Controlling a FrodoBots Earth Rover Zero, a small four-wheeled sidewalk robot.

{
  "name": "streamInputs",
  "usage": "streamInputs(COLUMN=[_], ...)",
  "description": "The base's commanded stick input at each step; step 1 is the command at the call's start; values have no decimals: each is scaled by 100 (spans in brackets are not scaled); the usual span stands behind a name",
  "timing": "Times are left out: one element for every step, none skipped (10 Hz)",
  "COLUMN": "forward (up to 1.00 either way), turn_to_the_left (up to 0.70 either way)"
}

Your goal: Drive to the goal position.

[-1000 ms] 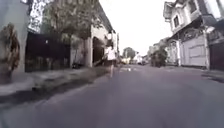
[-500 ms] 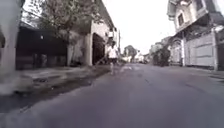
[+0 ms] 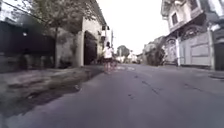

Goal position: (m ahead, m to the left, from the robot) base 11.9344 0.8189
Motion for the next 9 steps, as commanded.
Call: streamInputs(forward=[100,100,100,100,100,100,100,100,100], turn_to_the_left=[-14,-2,0,0,0,0,0,0,0])
